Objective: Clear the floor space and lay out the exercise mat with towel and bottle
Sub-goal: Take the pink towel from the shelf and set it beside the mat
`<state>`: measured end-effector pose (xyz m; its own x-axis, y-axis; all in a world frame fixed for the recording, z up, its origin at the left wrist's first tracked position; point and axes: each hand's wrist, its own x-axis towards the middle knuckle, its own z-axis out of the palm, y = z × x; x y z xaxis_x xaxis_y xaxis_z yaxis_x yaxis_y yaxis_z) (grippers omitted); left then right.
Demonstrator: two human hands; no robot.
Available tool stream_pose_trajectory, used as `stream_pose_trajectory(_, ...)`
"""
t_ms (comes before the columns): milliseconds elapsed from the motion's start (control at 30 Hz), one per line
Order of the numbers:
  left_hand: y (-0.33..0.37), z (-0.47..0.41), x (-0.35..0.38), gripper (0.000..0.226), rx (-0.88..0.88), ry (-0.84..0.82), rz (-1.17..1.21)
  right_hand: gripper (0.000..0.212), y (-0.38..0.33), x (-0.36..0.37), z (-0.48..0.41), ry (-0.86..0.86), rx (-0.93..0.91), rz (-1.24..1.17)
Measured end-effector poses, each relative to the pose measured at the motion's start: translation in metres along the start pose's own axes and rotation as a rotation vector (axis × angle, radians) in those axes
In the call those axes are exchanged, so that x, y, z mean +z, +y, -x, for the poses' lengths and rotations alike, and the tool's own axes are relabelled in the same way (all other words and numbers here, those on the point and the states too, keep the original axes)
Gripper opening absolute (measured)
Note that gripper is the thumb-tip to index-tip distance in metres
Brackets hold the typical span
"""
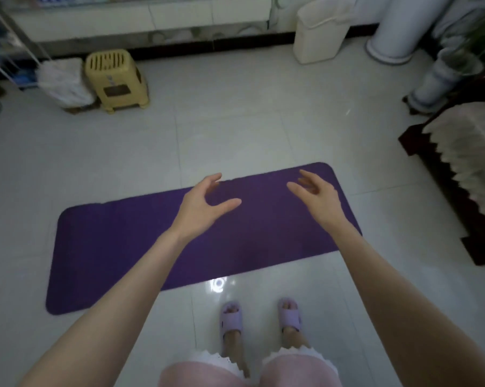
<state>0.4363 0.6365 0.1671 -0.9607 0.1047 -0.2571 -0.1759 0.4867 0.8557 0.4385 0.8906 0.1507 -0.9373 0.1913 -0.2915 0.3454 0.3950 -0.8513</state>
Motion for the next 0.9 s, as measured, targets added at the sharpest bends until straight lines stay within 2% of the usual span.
stream_pose_trajectory(267, 0.126, -0.006, 0.081, 0.067, 0.237, -0.098, 0.031, 0.052, -0.011, -0.129, 0.033, 0.218, -0.115, -0.14)
stream_pose_trajectory(400, 0.195, -0.002, 0.167, 0.063, 0.332, -0.156, 0.066, 0.051, 0.007, -0.224, 0.047, 0.322, -0.149, -0.147)
stream_pose_trajectory(567, 0.274, 0.015, 0.285, 0.061, 0.389, -0.197, 0.092, 0.051, 0.054, -0.353, 0.065, 0.393, -0.16, -0.121)
stream_pose_trajectory(900, 0.386, 0.005, 0.433, 0.058, 0.456, -0.253, 0.106, 0.047, 0.099, -0.532, 0.053, 0.523, -0.208, -0.137)
